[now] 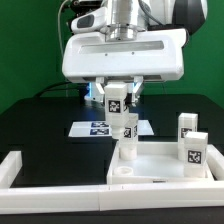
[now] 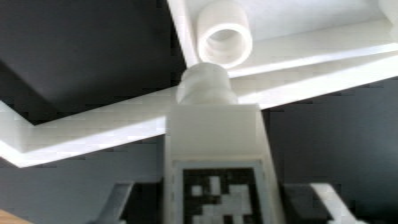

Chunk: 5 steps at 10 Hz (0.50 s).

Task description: Assemble square table

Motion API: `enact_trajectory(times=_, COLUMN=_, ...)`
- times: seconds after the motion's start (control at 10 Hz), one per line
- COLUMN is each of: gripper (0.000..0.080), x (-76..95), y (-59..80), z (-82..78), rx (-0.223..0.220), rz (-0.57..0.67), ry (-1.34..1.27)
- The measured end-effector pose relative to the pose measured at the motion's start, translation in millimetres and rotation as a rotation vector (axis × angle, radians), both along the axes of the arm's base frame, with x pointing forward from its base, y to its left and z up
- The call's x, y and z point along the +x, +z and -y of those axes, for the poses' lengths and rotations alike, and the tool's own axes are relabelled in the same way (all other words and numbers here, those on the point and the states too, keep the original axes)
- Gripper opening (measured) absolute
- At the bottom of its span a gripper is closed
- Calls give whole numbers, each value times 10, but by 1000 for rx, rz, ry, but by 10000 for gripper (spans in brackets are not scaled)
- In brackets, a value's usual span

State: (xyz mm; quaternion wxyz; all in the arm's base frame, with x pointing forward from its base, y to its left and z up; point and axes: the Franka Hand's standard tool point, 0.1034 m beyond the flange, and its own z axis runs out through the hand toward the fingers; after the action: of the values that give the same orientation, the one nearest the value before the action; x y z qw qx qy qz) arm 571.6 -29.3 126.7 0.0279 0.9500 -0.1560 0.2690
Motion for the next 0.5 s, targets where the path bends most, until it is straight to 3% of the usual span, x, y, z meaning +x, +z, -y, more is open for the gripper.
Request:
enact_trajectory(times=0.2, gripper=287, x=53, y=-171, z=-64, rx=-16, rz=8, ry=12)
enact_trajectory(times=0.5, gripper=287, x=232, y=-287, z=-102, rx=-24, rz=12, ry=18)
